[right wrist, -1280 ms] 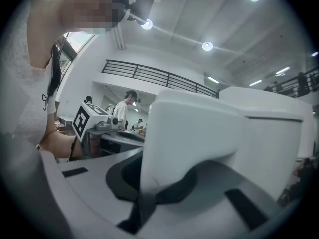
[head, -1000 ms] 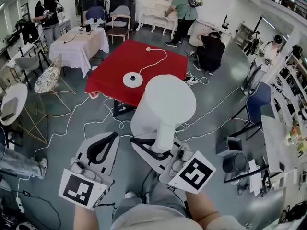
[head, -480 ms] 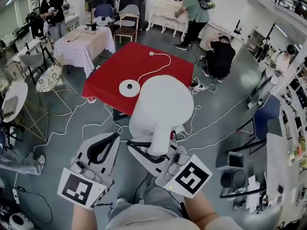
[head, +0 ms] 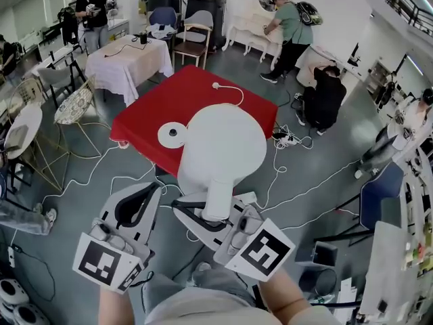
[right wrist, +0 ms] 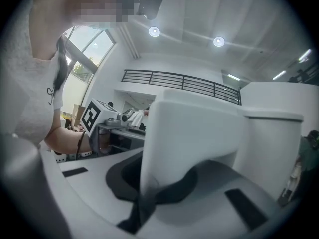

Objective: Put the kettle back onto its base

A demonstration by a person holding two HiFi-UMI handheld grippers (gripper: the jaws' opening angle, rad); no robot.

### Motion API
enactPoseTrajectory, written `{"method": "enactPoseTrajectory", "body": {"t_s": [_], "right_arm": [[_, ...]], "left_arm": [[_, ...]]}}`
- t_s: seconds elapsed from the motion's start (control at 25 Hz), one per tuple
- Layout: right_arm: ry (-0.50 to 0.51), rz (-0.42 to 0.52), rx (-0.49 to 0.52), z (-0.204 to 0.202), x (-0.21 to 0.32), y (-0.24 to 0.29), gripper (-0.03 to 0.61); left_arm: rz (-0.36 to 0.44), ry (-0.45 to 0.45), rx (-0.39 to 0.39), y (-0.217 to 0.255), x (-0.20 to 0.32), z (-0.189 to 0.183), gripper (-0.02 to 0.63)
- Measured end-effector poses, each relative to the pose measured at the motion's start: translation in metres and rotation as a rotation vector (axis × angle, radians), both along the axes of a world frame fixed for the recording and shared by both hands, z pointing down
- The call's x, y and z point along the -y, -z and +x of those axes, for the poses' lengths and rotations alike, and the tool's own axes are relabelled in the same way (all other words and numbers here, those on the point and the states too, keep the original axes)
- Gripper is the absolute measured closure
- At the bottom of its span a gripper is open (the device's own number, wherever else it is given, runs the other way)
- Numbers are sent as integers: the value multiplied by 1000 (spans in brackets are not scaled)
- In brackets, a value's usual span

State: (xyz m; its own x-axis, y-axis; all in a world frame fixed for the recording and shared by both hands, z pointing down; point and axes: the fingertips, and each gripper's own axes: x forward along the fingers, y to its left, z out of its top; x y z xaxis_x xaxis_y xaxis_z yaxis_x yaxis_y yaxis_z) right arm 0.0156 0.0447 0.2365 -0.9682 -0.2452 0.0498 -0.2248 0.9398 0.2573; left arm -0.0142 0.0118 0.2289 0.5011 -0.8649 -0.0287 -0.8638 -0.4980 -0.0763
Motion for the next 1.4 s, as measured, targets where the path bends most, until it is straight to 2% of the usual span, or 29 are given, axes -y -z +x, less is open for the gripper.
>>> {"method": "enactPoseTrajectory", "body": {"t_s": [0.28,0.6,0.96,1.4], "right_arm": [[45,-3,22,26,20,1,569],[45,-11,28,26,50,1,569],[34,-32,6,9,97,-24,569],[48,-78,-11,-36,170,-57,569]], "left_arm": [[4,51,13,1,16,24,603],[-4,57,54,0,46,25,603],[-18,84,35,-14,92,-1,603],[-53,91,35,-37,160,-42,603]]}}
